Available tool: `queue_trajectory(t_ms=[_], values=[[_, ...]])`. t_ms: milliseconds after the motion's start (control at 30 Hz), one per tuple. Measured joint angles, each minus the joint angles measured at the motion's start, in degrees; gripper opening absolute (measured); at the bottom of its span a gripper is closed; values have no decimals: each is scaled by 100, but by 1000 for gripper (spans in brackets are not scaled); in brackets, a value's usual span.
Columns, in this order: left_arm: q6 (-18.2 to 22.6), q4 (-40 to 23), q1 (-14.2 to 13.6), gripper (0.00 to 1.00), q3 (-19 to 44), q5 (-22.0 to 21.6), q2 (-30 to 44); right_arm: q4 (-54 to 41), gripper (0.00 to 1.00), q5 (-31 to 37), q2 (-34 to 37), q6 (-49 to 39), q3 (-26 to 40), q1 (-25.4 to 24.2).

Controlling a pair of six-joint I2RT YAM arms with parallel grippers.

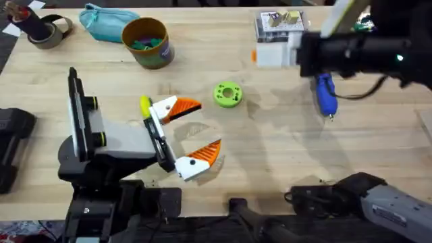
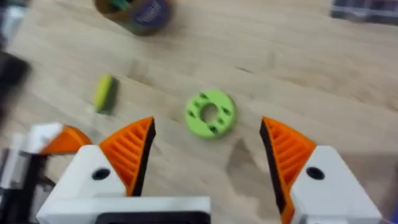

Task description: Pick up the gripper from the table and insert it into the empty holder that is missing its gripper. Then pick up a screw, insert it into the mounting hole, and use the screwdriver to tighten it. Finally, clean up the table by picking up the vegetable and placing it into the bucket.

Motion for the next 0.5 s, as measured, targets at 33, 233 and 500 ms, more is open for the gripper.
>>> queue_trajectory(t_ms=[33,233,500], values=[[0,0,0,983,0,1,-1,-246,996,202,-81,-99,0,42],[0,0,0,983,0,2,-1,-1314,997,1050,-170,-706,-1,595],[0,0,0,983,0,0,-1,-1468,997,1299,137,-1208,-2,1324]])
